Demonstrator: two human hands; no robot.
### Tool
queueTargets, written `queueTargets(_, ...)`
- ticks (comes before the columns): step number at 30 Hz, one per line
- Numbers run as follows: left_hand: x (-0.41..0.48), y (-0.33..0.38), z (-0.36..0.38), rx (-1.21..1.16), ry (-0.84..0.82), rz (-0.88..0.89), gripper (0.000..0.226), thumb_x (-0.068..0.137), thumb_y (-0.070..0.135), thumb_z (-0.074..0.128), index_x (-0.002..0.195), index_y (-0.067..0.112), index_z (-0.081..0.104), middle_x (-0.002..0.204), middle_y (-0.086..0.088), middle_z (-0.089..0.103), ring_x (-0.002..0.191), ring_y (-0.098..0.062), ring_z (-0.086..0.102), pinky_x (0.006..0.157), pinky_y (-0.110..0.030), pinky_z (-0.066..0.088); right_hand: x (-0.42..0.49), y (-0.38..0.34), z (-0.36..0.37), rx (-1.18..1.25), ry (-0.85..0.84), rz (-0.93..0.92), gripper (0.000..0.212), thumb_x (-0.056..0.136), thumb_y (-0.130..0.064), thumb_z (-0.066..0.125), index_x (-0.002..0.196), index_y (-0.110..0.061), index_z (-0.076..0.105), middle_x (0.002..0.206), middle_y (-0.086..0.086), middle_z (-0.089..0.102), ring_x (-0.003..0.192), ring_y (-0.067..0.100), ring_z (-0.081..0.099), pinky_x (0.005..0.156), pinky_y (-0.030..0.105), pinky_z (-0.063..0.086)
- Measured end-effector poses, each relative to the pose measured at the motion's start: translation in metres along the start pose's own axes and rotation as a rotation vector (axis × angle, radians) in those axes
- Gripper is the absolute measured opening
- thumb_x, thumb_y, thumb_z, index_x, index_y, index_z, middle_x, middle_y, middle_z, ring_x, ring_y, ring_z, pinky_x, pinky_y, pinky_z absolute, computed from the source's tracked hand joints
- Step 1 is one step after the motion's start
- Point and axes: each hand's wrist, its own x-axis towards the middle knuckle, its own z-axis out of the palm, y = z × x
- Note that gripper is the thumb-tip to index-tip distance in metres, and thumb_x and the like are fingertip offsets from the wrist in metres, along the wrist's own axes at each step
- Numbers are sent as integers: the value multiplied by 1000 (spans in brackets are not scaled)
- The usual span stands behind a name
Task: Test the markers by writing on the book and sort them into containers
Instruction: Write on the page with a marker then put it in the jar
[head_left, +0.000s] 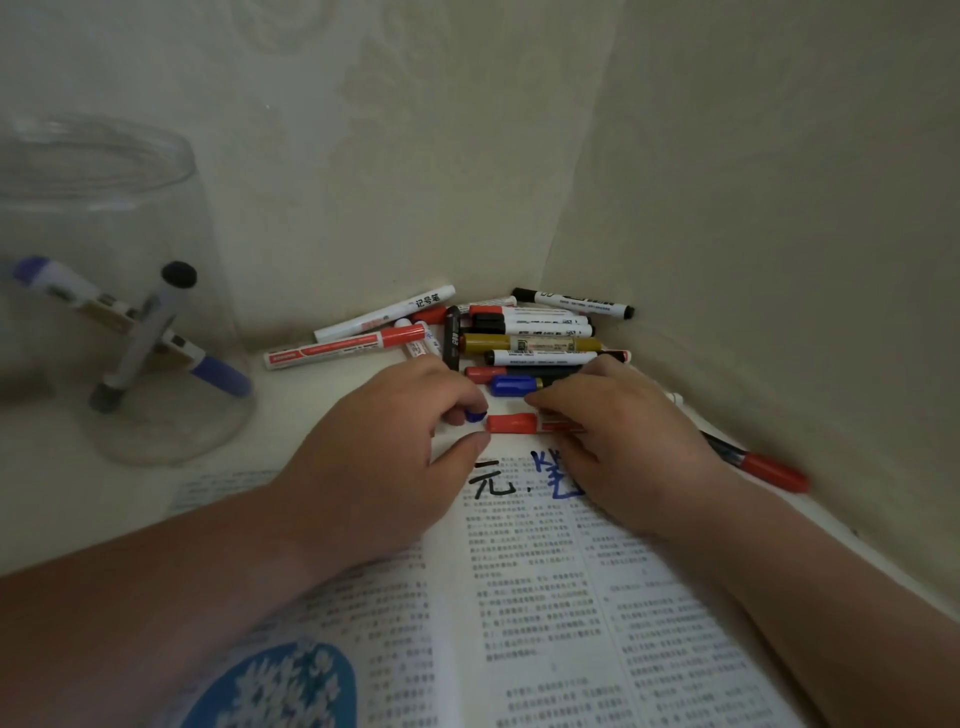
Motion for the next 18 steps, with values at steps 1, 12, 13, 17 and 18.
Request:
queueTargets(1,0,0,0,-4,-4,0,15,91,36,65,106,34,65,91,24,51,90,10,47,71,-7,34,0,1,0,-7,6,-6,41,91,-17,64,130,-30,63,114,-13,65,108,11,46,93,36,46)
queueTargets(12,-2,6,-3,-112,-93,91,32,92,58,53,119,41,57,105,26,56,99,4,54,78,-13,42,-12,-14,-7,-21,197,-331,31,100,-33,53,128,-28,65,97,-3,58,66,14,55,48,35,48)
queueTargets(13,-3,6,-3,-117,-118,102,30,94,56,50,120,42,55,106,26,58,99,4,55,80,-14,43,-13,-15,-7,-22,217,-367,30,100,-33,56,128,-28,65,94,-4,61,66,14,57,48,35,48)
queueTargets(17,-2,9,-3,-105,-163,68,43,100,60,34,134,42,53,117,32,57,103,9,51,85,-10,39,-18,-12,-9,413,199,-138,35,85,-29,80,118,-34,71,86,-10,71,72,6,64,63,38,54)
queueTargets(18,-2,9,-4,-95,-176,52,49,97,63,30,135,42,53,114,35,52,101,11,48,84,-7,36,-17,-9,-11,591,154,19,38,78,-31,85,113,-37,72,78,-7,71,66,8,64,61,38,53)
